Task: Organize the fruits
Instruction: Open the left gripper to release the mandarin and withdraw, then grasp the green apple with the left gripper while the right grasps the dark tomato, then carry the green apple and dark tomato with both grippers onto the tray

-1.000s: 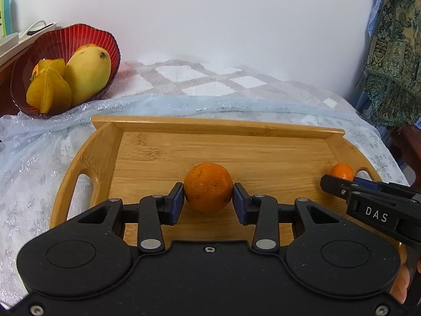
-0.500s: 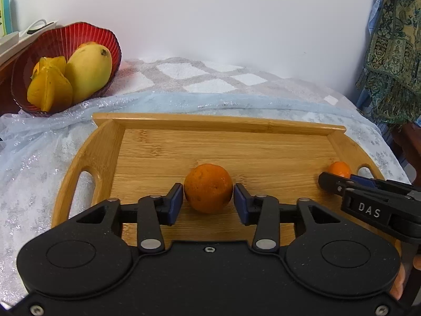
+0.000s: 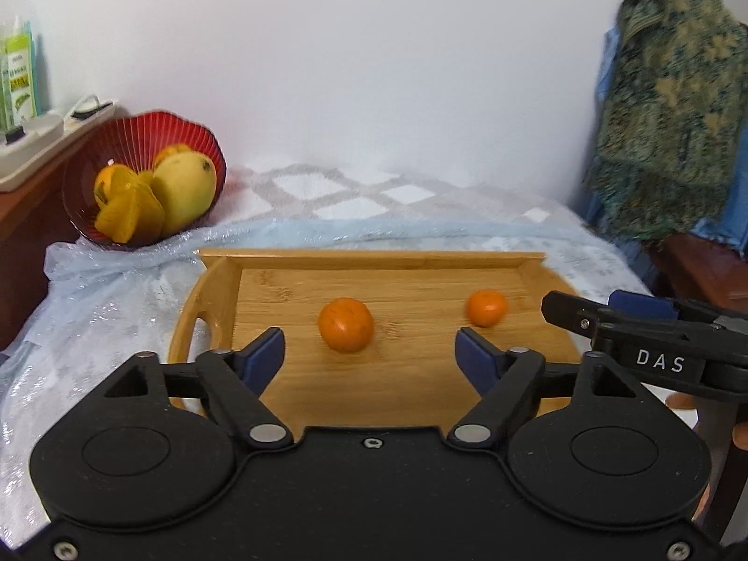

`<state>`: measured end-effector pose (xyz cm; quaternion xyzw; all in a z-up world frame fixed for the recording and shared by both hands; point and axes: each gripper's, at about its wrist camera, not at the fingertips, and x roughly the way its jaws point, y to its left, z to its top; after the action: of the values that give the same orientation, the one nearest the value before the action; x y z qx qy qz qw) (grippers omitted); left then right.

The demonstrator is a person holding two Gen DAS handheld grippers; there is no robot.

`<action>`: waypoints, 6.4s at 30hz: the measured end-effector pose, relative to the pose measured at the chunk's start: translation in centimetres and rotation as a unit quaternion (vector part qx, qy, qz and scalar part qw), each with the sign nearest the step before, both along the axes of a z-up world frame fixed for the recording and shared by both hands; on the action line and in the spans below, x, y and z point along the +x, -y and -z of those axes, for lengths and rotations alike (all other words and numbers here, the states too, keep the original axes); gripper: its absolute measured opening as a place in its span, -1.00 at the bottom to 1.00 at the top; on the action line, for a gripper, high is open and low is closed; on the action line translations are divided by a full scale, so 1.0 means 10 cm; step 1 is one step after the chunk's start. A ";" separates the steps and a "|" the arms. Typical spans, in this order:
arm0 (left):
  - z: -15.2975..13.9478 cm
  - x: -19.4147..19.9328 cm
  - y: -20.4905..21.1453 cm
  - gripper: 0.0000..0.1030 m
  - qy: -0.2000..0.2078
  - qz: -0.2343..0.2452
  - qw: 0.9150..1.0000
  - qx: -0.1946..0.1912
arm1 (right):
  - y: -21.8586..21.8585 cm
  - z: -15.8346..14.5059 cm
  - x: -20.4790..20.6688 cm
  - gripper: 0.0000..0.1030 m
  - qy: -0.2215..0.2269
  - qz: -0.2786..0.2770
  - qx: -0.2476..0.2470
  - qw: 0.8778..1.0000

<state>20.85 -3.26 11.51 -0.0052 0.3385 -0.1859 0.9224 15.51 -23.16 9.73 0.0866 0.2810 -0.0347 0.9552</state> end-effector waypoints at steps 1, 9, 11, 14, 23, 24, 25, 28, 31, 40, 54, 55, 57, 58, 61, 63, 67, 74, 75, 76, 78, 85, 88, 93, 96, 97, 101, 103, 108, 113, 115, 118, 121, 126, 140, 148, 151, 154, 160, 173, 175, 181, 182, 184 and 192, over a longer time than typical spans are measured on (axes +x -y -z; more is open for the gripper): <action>-0.05 -0.10 -0.02 0.62 0.007 0.004 1.000 -0.003 | -0.01 -0.06 -0.09 0.73 0.009 -0.002 -0.004 1.000; -0.30 -0.93 -0.21 0.81 0.048 0.021 0.999 -0.015 | -0.13 -0.22 -0.86 0.84 0.050 -0.011 0.000 0.999; -0.29 -1.10 -0.26 0.83 0.053 0.020 0.998 -0.014 | -0.18 -0.18 -1.02 0.85 0.049 -0.015 0.001 0.999; -0.25 -1.33 -0.33 0.85 0.055 0.017 0.998 -0.011 | -0.25 -0.09 -1.21 0.86 0.040 -0.018 0.006 0.999; -0.02 -1.75 -0.43 0.85 0.039 0.016 0.999 -0.014 | -0.45 0.12 -1.55 0.86 0.004 -0.015 -0.003 1.000; 0.00 -1.79 -0.44 0.86 0.040 0.016 0.999 -0.013 | -0.47 0.13 -1.58 0.86 0.001 -0.016 -0.004 1.000; 0.01 -1.81 -0.43 0.86 0.040 0.017 0.999 -0.011 | -0.48 0.14 -1.60 0.86 0.000 -0.016 -0.005 1.000; 0.05 -1.88 -0.44 0.87 0.039 0.016 0.999 -0.008 | -0.52 0.17 -1.65 0.86 -0.004 -0.018 -0.010 1.000; 0.10 -1.94 -0.44 0.88 0.039 0.018 0.999 -0.002 | -0.54 0.20 -1.69 0.86 -0.008 -0.017 -0.013 1.000; 0.28 -1.96 -0.46 0.89 0.009 0.013 1.000 0.018 | -0.56 0.32 -1.77 0.86 -0.027 -0.017 -0.003 0.999; 0.48 -2.25 -0.63 0.86 -0.020 0.017 1.000 0.014 | -0.69 0.47 -2.10 0.67 -0.031 -0.047 -0.037 0.998; 0.49 -2.30 -0.64 0.86 -0.021 0.023 0.999 0.013 | -0.69 0.47 -2.12 0.64 -0.031 -0.050 -0.041 0.997; 0.50 -2.42 -0.63 0.79 -0.024 0.033 0.999 0.015 | -0.68 0.47 -2.15 0.53 -0.033 -0.060 -0.045 0.997; 0.51 -2.47 -0.63 0.77 -0.026 0.040 0.999 0.016 | -0.67 0.47 -2.16 0.51 -0.035 -0.066 -0.046 0.996; 0.55 -2.59 -0.58 0.68 -0.031 0.066 0.997 0.021 | -0.66 0.46 -2.19 0.45 -0.035 -0.083 -0.042 0.995; 0.58 -2.64 -0.53 0.51 -0.032 0.078 0.996 0.028 | -0.65 0.45 -2.19 0.44 -0.036 -0.090 -0.033 0.995; 0.67 -2.64 -0.47 0.24 -0.046 0.082 0.995 0.030 | -0.62 0.46 -2.16 0.44 -0.040 -0.093 -0.013 0.995; 0.80 -2.54 -0.42 0.10 -0.058 0.069 0.995 0.036 | -0.62 0.50 -2.12 0.45 -0.048 -0.096 0.002 0.994; 0.81 -2.53 -0.42 0.10 -0.060 0.067 0.995 0.036 | -0.62 0.50 -2.10 0.51 -0.050 -0.096 0.006 0.994; 0.83 -2.53 -0.42 0.10 -0.061 0.065 0.995 0.036 | -0.62 0.52 -2.09 0.56 -0.052 -0.094 0.011 0.994; 0.85 -2.51 -0.40 0.10 -0.061 0.062 0.996 0.036 | -0.61 0.53 -2.07 0.68 -0.054 -0.094 0.023 0.994; 0.93 -2.51 -0.31 0.06 -0.049 0.053 0.996 0.049 | -0.66 0.59 -1.92 0.73 -0.068 -0.094 0.048 0.992; 0.95 -2.54 -0.29 0.06 -0.039 0.052 0.996 0.055 | -0.71 0.61 -1.83 0.73 -0.076 -0.096 0.049 0.991; 0.96 -2.56 -0.29 0.05 -0.031 0.051 0.997 0.057 | -0.79 0.69 -1.72 0.73 -0.099 -0.097 0.047 0.989; 0.96 -2.57 -0.28 0.05 -0.026 0.050 0.997 0.061 | -0.78 0.73 -1.66 0.73 -0.114 -0.092 0.066 0.987; 0.96 -2.58 -0.27 0.05 -0.024 0.050 0.996 0.063 | -0.79 0.73 -1.65 0.73 -0.114 -0.091 0.068 0.987; 0.96 -2.60 -0.26 0.05 -0.021 0.049 0.996 0.065 | -0.81 0.73 -1.65 0.43 -0.118 -0.088 0.065 0.987; 0.96 -2.59 -0.26 0.05 -0.023 0.048 0.997 0.063 | -0.81 0.73 -1.67 0.29 -0.116 -0.082 0.058 0.988; 0.93 -2.59 -0.28 0.05 -0.027 0.047 0.997 0.058 | -0.76 0.71 -1.73 0.25 -0.108 -0.067 0.075 0.989; 0.86 -2.57 -0.31 0.05 -0.025 0.047 0.997 0.048 | -0.67 0.64 -1.77 0.25 -0.098 -0.052 0.077 0.991; 0.81 -2.55 -0.32 0.05 -0.022 0.046 0.998 0.043 | -0.62 0.60 -1.79 0.25 -0.089 -0.044 0.080 0.992; 0.71 -2.52 -0.32 0.04 -0.016 0.047 0.998 0.033 | -0.53 0.53 -1.81 0.24 -0.073 -0.029 0.086 0.993; 0.60 -2.46 -0.31 0.04 -0.007 0.049 0.999 0.024 | -0.43 0.45 -1.79 0.25 -0.059 -0.014 0.089 0.994; 0.39 -2.27 -0.28 0.04 0.013 0.044 0.999 0.008 | -0.29 0.33 -1.70 0.24 -0.036 0.005 0.088 0.995; 0.05 -1.08 -0.22 0.05 0.025 -0.026 0.998 -0.043 | -0.01 0.14 -1.05 0.25 0.038 0.061 0.085 0.994; 0.32 -0.37 -0.03 0.05 0.015 -0.039 0.999 -0.030 | 0.07 0.47 -0.43 0.25 0.032 0.097 0.112 0.988; 0.45 -0.14 0.02 0.05 0.007 -0.040 0.999 -0.020 | 0.03 0.56 -0.23 0.25 0.015 0.098 0.079 0.992; 0.57 0.01 0.04 0.05 -0.006 -0.044 0.999 -0.021 | -0.05 0.57 -0.15 0.25 0.008 0.080 0.027 0.996; 0.65 0.15 0.07 0.05 -0.016 -0.046 0.999 -0.016 | -0.03 0.62 -0.08 0.25 0.000 0.078 0.022 0.997; 0.71 0.20 0.03 0.05 -0.022 -0.050 0.998 -0.021 | -0.10 0.62 0.00 0.25 0.015 0.071 0.034 0.997; 0.72 0.20 0.03 0.05 -0.024 -0.048 0.998 -0.021 | -0.12 0.64 0.01 0.25 0.011 0.068 0.026 0.997; 0.73 0.21 0.02 0.05 -0.030 -0.047 0.998 -0.028 | -0.15 0.69 0.02 0.25 0.002 0.064 0.014 0.998; 0.73 0.22 0.02 0.05 -0.029 -0.047 0.998 -0.028 | -0.15 0.69 0.02 0.25 0.002 0.064 0.013 0.998; 0.73 0.22 0.02 0.05 -0.029 -0.047 0.998 -0.027 | -0.16 0.69 0.02 0.25 0.002 0.063 0.010 0.998; 0.73 0.22 0.01 0.05 -0.030 -0.047 0.998 -0.029 | -0.16 0.70 0.02 0.26 0.005 0.061 0.008 0.998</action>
<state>23.00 -3.40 4.24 -0.0535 0.3599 -0.1521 0.9190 15.69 -21.55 2.77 0.1115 0.2711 -0.0905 0.9518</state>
